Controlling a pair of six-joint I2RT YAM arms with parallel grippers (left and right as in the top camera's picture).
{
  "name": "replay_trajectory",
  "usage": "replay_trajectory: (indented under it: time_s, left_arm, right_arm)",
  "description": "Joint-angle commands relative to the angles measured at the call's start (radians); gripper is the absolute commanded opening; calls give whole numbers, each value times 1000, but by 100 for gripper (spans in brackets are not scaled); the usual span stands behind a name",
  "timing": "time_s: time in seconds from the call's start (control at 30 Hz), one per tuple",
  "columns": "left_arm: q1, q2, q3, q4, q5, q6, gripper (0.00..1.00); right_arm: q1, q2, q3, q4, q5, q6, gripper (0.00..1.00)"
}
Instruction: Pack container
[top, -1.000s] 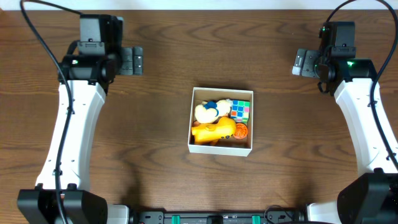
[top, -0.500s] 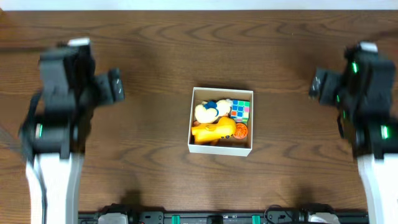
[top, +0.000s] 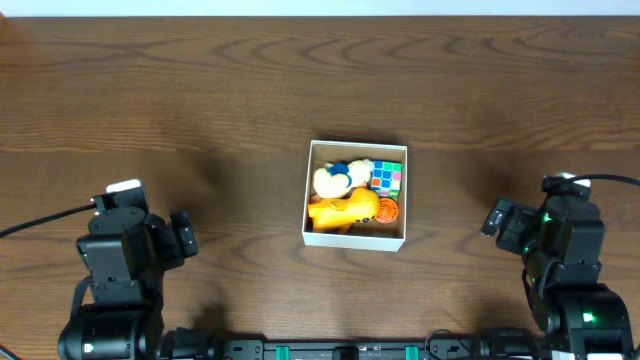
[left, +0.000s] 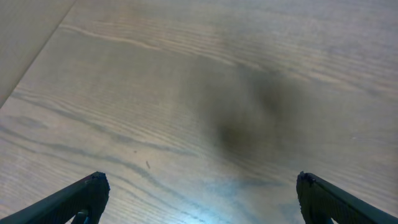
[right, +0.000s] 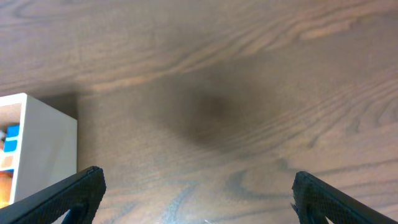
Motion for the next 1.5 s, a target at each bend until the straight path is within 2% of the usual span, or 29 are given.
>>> replay_trajectory:
  time_s: [0.0, 0.57, 0.67, 0.8, 0.97, 1.03, 1.13, 1.37, 1.47]
  left_arm:
    - [-1, 3, -8, -4, -25, -13, 98]
    - [-1, 3, -8, -4, -25, -13, 98]
    - [-1, 3, -8, -4, -25, -13, 98]
    - [-1, 3, -8, -4, -25, -13, 98]
    - [-1, 3, -8, -4, -25, -13, 98]
    - [-1, 3, -8, -4, -25, -13, 98]
    - [-1, 3, -8, -4, -25, -13, 98]
    - [-1, 3, -8, -4, -25, -13, 98]
    - [-1, 3, -8, -4, -25, -13, 98]
  right_arm:
    - [8, 5, -23, -19, -4, 32, 99]
    - [8, -32, -24, -63, -4, 32, 99]
    - [8, -118, -24, -79, -36, 25, 99]
    - [6, -311, -39, -101, -107, -55, 99]
    - [-17, -581, -159, -132, -159, -61, 99]
    - [-19, -663, -233, -65, -159, -62, 99]
    - [-16, -663, -322, 80, -158, -71, 99]
    - [-16, -663, -600, 576, -158, -122, 99]
    - [-12, -663, -720, 787, -158, -185, 99]
